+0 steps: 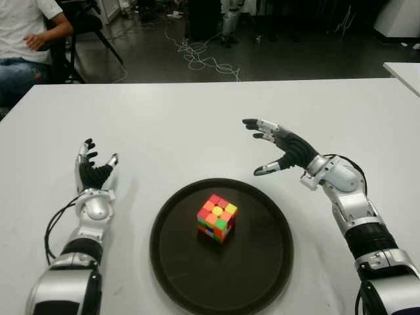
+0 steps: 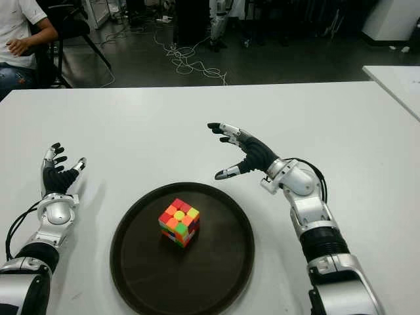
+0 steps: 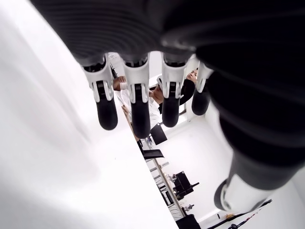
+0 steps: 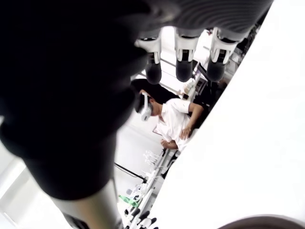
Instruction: Pick up the Rubik's Cube and put it in the plate
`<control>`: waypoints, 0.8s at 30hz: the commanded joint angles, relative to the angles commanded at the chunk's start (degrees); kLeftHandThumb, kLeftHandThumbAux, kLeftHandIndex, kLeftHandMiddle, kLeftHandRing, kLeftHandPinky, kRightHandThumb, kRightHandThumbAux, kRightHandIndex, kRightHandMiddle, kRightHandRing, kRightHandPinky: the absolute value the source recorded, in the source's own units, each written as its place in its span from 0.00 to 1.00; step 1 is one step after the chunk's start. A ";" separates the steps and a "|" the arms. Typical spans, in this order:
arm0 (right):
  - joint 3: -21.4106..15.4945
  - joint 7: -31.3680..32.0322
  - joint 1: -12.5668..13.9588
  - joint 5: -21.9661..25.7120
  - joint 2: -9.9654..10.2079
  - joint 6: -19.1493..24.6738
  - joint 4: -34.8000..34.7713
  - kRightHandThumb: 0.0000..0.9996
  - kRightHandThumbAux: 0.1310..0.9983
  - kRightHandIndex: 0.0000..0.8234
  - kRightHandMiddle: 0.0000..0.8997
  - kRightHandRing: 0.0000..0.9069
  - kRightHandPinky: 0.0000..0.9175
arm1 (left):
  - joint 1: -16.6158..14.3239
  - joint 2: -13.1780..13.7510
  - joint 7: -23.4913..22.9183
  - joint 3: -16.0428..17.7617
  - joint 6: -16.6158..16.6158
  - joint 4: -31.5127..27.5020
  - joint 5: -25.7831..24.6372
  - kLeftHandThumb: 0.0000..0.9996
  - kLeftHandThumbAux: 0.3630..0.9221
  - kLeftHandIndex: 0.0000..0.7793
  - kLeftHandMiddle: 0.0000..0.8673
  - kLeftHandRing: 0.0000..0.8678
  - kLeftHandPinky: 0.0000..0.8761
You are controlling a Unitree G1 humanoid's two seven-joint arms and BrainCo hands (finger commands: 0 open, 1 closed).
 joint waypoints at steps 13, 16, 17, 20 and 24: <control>1.08 16.09 -0.28 10.18 -0.83 7.58 -8.03 0.00 0.89 0.08 0.09 0.07 0.10 | 0.05 -0.06 -0.13 0.01 -0.46 0.03 -0.16 0.19 0.64 0.14 0.21 0.24 0.26; 0.30 16.46 -0.43 10.19 -1.11 7.38 -6.46 0.00 0.90 0.08 0.10 0.07 0.11 | 0.10 -0.12 -0.37 0.18 -0.65 -0.01 -0.40 0.19 0.63 0.13 0.20 0.22 0.24; -0.34 15.76 -0.67 9.84 -1.07 6.61 -4.27 0.00 0.90 0.09 0.10 0.07 0.11 | 0.11 -0.11 -0.35 0.18 -0.72 -0.01 -0.39 0.19 0.63 0.13 0.19 0.20 0.22; -1.48 14.23 -1.25 9.31 -0.72 5.47 -0.93 0.00 0.90 0.09 0.09 0.06 0.10 | 0.14 -0.08 -0.20 0.10 -0.79 0.01 -0.21 0.18 0.65 0.13 0.18 0.19 0.21; -3.73 8.59 -3.27 7.76 -0.16 4.10 2.94 0.00 0.91 0.08 0.07 0.04 0.07 | 0.11 0.08 0.29 -0.21 -0.83 0.21 0.27 0.17 0.66 0.14 0.19 0.21 0.24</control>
